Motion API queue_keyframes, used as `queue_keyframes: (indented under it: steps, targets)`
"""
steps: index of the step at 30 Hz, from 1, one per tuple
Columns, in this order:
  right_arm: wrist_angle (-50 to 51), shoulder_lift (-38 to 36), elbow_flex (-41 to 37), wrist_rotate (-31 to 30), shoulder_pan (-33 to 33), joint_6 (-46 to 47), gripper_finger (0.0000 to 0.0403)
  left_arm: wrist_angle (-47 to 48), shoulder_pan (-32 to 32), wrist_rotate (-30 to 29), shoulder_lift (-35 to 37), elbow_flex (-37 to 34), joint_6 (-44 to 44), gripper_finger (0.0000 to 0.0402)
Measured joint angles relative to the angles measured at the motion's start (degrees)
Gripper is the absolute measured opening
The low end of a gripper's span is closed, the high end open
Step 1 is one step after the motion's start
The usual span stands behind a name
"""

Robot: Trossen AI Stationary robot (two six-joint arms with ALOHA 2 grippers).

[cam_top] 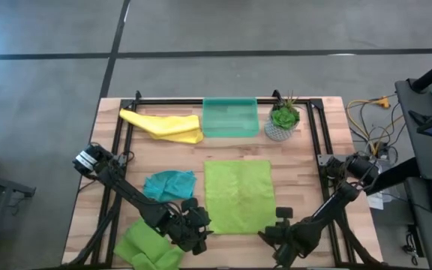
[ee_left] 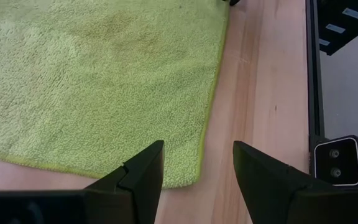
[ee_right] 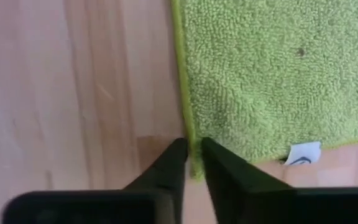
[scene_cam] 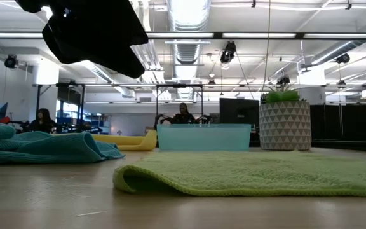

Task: Fold microfiber towels
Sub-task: Fold the light green microfiber cloth

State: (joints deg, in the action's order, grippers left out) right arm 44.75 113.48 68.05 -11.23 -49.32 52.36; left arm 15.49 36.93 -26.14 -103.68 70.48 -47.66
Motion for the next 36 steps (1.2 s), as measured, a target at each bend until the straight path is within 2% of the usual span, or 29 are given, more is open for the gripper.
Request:
queue_keyframes:
  steps: [2,9,16,36]
  targets:
    - [-0.36,-0.76,-0.22,0.43,0.23,0.06,0.0017,-0.01,0.00,0.28,0.00,0.00,0.00,0.0176]
    - [-0.55,-5.62,-2.33,-0.06,0.38,3.55,0.0009,-0.01,0.20,0.65,0.59,-0.02,1.81,0.0176]
    - [-2.00,-8.09,-4.90,0.09,0.31,6.89,0.0009,0.48,0.91,6.18,-0.42,-0.09,9.22,0.0176]
    - [-6.10,-9.05,-2.91,0.45,0.42,10.27,0.0009,-4.05,0.17,4.97,-9.69,0.12,8.98,0.0176]
